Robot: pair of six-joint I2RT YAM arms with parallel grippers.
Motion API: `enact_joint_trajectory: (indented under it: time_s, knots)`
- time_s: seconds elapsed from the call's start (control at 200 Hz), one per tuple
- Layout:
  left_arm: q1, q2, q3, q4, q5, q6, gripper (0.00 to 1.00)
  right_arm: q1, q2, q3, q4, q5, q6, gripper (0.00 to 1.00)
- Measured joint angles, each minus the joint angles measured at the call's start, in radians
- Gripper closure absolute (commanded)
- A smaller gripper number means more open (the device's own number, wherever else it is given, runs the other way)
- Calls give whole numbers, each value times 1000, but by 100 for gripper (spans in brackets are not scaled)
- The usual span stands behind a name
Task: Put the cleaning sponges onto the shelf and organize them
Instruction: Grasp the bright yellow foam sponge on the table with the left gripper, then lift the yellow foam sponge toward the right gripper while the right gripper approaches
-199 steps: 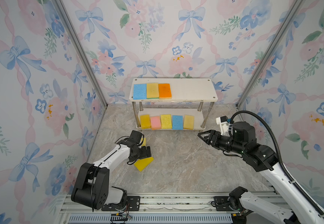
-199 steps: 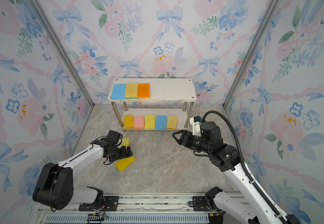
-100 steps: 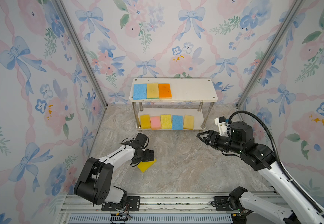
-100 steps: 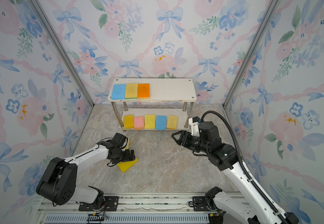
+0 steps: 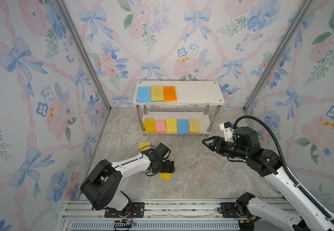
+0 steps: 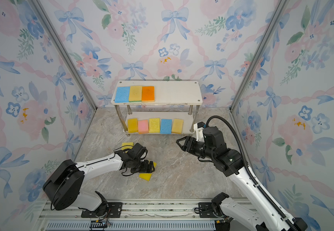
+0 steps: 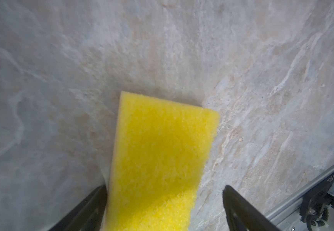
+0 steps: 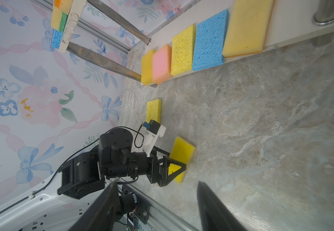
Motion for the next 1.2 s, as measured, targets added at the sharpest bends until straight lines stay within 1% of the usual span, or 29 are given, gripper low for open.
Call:
enact_joint_trajectory:
  time_s: [0.11, 0.19, 0.245, 0.56, 0.735, 0.805, 0.87, 0.96, 1.11, 1.2]
  knots:
    - [-41, 41, 38, 4, -16, -5, 6, 1, 0, -1, 0, 0, 0, 34]
    - [-73, 84, 81, 0, -49, -8, 5, 1, 0, -1, 0, 0, 0, 34]
    - [-89, 114, 114, -11, -74, -7, 2, 1, 0, -1, 0, 0, -1, 33]
    - [-103, 210, 226, -70, -177, -3, 2, 1, -11, -2, -14, 1, -1, 33]
    - [-102, 230, 247, -94, -192, 21, 19, 1, -42, -10, -23, 12, -1, 33]
    - [-93, 230, 248, -98, -187, 29, 21, 1, -52, -10, -26, 20, -1, 33]
    - [-80, 230, 248, -101, -174, 36, 28, 1, -58, -10, -27, 23, -1, 33]
    - [-48, 230, 247, -101, -133, 50, 29, 1, -61, -16, -27, 23, 0, 33]
    - [-4, 227, 245, -101, -56, 63, 28, 1, -59, -28, -31, 23, 0, 33]
    - [11, 225, 242, -100, -28, 70, 34, 1, -56, -28, -30, 23, 0, 33]
